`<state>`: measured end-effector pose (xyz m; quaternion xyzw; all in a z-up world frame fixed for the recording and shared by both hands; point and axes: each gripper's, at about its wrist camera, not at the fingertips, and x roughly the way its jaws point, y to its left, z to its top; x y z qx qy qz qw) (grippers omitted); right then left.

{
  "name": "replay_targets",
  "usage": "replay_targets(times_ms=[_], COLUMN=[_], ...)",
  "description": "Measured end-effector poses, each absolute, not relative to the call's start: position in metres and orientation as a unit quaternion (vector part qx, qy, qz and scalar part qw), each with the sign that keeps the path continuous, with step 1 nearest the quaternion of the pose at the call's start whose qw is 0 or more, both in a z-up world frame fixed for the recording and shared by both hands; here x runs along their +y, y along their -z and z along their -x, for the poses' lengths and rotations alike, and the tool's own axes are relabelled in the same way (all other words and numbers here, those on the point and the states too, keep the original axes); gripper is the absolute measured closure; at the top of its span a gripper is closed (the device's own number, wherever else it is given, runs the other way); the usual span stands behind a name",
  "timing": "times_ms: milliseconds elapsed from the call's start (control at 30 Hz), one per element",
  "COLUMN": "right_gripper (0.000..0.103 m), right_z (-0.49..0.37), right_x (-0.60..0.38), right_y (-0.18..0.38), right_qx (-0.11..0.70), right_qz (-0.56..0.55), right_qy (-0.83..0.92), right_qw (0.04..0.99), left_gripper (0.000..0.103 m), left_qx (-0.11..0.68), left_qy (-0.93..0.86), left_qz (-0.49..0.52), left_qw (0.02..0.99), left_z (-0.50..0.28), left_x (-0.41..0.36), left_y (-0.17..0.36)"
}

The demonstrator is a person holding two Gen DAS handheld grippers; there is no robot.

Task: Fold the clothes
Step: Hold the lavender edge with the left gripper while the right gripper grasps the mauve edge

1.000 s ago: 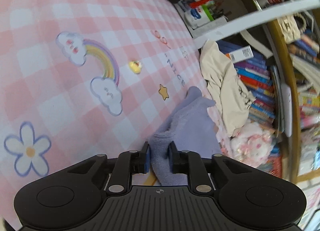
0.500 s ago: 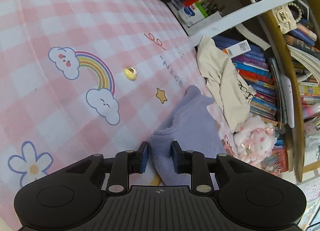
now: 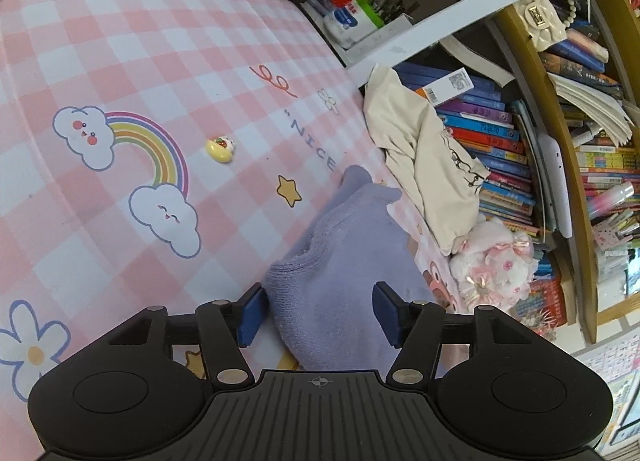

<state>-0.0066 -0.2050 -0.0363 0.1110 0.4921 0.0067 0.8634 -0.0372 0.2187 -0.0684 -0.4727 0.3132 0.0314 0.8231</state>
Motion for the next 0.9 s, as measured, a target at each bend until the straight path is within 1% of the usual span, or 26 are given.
replay_targets(times_ms=[600, 667, 700, 900], right_gripper=[0.069, 0.065, 0.06, 0.059], right_z=[0.007, 0.007, 0.006, -0.005], right_x=[-0.206, -0.21, -0.212, -0.228], right_y=[0.037, 0.037, 0.036, 0.029], right_qx=[0.492, 0.492, 0.493, 0.482], right_qz=[-0.113, -0.125, -0.131, -0.137], right_qy=[-0.007, -0.01, -0.01, -0.028], right_qw=[0.863, 0.861, 0.86, 0.865], left_gripper=[0.045, 0.045, 0.045, 0.045], left_qx=[0.301, 0.301, 0.299, 0.291], left_qy=[-0.034, -0.039, -0.045, -0.078], left_qz=[0.496, 0.493, 0.492, 0.483], left_qw=[0.814, 0.815, 0.816, 0.822], left_z=[0.04, 0.039, 0.039, 0.04], left_x=[0.221, 0.219, 0.218, 0.206], left_y=[0.072, 0.071, 0.071, 0.066])
